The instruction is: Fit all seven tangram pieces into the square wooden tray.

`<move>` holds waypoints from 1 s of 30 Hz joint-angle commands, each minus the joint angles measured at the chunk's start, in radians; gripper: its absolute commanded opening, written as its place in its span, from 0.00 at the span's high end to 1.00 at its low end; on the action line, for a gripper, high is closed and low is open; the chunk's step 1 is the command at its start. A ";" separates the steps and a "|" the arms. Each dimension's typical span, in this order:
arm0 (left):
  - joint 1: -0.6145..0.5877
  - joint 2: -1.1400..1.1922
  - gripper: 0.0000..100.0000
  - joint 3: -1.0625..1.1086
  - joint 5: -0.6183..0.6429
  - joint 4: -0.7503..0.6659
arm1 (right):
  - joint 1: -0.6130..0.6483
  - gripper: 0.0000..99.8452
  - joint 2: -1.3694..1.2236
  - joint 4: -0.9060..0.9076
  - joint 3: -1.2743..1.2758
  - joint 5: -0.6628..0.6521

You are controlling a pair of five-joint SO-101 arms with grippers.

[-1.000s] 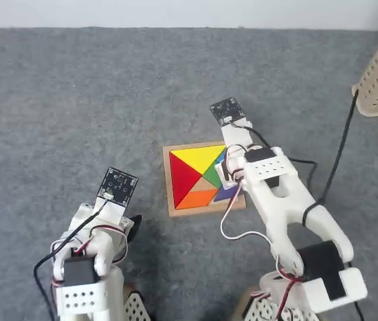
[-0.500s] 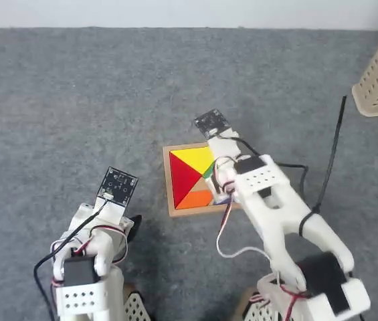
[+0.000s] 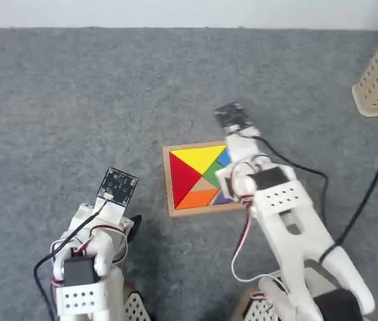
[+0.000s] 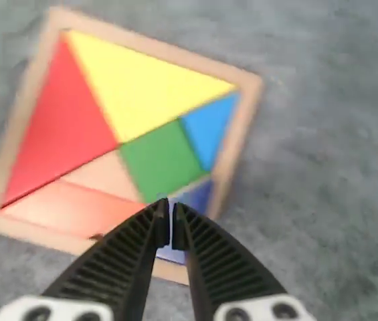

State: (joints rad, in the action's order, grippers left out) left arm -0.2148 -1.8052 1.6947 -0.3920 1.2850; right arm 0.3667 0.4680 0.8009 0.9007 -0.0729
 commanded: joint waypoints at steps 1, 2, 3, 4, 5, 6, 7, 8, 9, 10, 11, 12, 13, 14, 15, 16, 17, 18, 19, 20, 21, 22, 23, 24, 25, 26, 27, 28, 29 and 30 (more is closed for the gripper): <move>0.003 -0.017 0.72 -0.008 -0.003 -0.002 | -0.022 0.99 0.015 -0.036 0.008 -0.005; 0.003 -0.017 0.72 -0.008 -0.003 -0.002 | -0.021 0.99 -0.012 -0.039 0.008 -0.005; 0.003 -0.017 0.72 -0.008 -0.003 -0.002 | -0.021 0.99 -0.041 -0.042 0.005 -0.008; 0.003 -0.017 0.72 -0.008 -0.003 -0.002 | -0.021 0.99 -0.073 -0.044 -0.006 -0.009; 0.003 -0.017 0.72 -0.008 -0.003 -0.002 | -0.021 0.99 -0.105 -0.041 -0.021 -0.008; 0.003 -0.017 0.72 -0.008 -0.003 -0.002 | -0.019 0.99 -0.137 -0.039 -0.037 -0.008; 0.003 -0.017 0.72 -0.008 -0.003 -0.002 | -0.008 0.99 -0.168 -0.039 -0.049 -0.008; 0.003 -0.017 0.72 -0.008 -0.003 -0.002 | 0.007 0.99 -0.194 -0.038 -0.058 -0.011; 0.003 -0.017 0.72 -0.008 -0.003 -0.002 | 0.025 0.99 -0.217 -0.038 -0.064 -0.012; 0.003 -0.017 0.72 -0.008 -0.003 -0.002 | 0.045 0.99 -0.239 -0.038 -0.069 -0.012; 0.003 -0.017 0.72 -0.008 -0.003 -0.002 | 0.064 0.99 -0.254 -0.038 -0.074 -0.014; 0.003 -0.017 0.72 -0.008 -0.003 -0.002 | 0.079 0.99 -0.262 -0.038 -0.075 -0.014; 0.003 -0.017 0.72 -0.008 -0.003 -0.002 | 0.088 0.99 -0.263 -0.038 -0.075 -0.014; 0.003 -0.017 0.72 -0.008 -0.003 -0.002 | 0.094 0.99 -0.263 -0.038 -0.075 -0.014; 0.003 -0.017 0.72 -0.008 -0.003 -0.002 | 0.094 0.99 -0.263 -0.036 -0.075 -0.014; 0.003 -0.017 0.72 -0.008 -0.003 -0.002 | 0.093 0.99 -0.263 -0.036 -0.075 -0.014; 0.003 -0.017 0.72 -0.008 -0.003 -0.002 | 0.091 0.99 -0.260 -0.036 -0.075 -0.014; 0.003 -0.017 0.72 -0.008 -0.003 -0.002 | 0.091 0.99 -0.249 -0.035 -0.075 -0.014; 0.003 -0.017 0.72 -0.008 -0.003 -0.002 | 0.091 0.99 -0.226 -0.024 -0.075 -0.014; 0.003 -0.017 0.72 -0.008 -0.003 -0.002 | 0.091 0.99 -0.193 -0.004 -0.075 -0.012; 0.003 -0.017 0.72 -0.008 -0.003 -0.002 | 0.091 0.99 -0.151 0.015 -0.074 -0.009; 0.003 -0.017 0.72 -0.008 -0.003 -0.002 | 0.091 0.99 -0.104 0.028 -0.068 -0.008; 0.003 -0.017 0.72 -0.008 -0.003 -0.002 | 0.091 0.99 -0.050 0.038 -0.052 -0.008; 0.003 -0.017 0.72 -0.008 -0.003 -0.002 | 0.090 0.99 0.005 0.039 -0.029 -0.008; 0.003 -0.017 0.72 -0.008 -0.003 -0.002 | 0.082 0.99 0.067 0.036 0.002 -0.008; 0.003 -0.017 0.72 -0.008 -0.003 -0.002 | 0.074 0.99 0.124 0.035 0.032 -0.008; 0.003 -0.017 0.72 -0.008 -0.003 -0.002 | 0.062 0.99 0.183 0.025 0.064 -0.011; 0.003 -0.017 0.72 -0.008 -0.003 -0.002 | 0.045 0.99 0.240 0.016 0.095 -0.012; 0.003 -0.017 0.72 -0.008 -0.003 -0.002 | 0.027 0.99 0.295 0.005 0.123 -0.014; 0.003 -0.017 0.72 -0.008 -0.003 -0.002 | 0.010 0.99 0.351 -0.002 0.149 -0.014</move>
State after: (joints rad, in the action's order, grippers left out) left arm -0.2148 -1.8052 1.6947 -0.3920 1.2850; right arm 0.4296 0.6276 0.8209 1.0111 -0.0729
